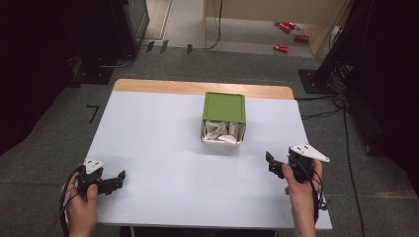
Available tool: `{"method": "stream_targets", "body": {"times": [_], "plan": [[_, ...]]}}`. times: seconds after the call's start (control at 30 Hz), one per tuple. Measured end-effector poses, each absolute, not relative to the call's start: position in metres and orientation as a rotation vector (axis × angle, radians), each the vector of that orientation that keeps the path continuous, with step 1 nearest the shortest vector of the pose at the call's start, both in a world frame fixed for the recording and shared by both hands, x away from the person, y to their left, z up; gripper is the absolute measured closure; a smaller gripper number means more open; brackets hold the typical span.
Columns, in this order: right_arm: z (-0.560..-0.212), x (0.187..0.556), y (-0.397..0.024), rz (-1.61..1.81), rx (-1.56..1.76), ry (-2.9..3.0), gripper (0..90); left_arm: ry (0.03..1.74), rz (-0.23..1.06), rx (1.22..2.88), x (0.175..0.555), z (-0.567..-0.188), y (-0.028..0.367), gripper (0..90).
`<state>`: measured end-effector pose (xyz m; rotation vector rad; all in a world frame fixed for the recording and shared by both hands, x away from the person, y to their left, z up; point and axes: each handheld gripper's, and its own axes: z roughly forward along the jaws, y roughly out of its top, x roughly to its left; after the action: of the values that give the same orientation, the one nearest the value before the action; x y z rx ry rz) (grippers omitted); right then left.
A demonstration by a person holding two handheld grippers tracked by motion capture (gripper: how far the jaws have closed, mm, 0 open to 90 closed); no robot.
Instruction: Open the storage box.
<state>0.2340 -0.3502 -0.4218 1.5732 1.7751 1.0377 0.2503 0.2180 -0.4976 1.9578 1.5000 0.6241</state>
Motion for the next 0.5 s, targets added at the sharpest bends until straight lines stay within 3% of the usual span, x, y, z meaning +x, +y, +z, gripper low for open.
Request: {"method": "stream_targets", "body": {"times": [0.5], "plan": [[-0.418,0.249,-0.32,1.076,1.535,1.805,16.8,1.5,0.624,1.958,0.25,-0.498,0.218,7.5]]}}
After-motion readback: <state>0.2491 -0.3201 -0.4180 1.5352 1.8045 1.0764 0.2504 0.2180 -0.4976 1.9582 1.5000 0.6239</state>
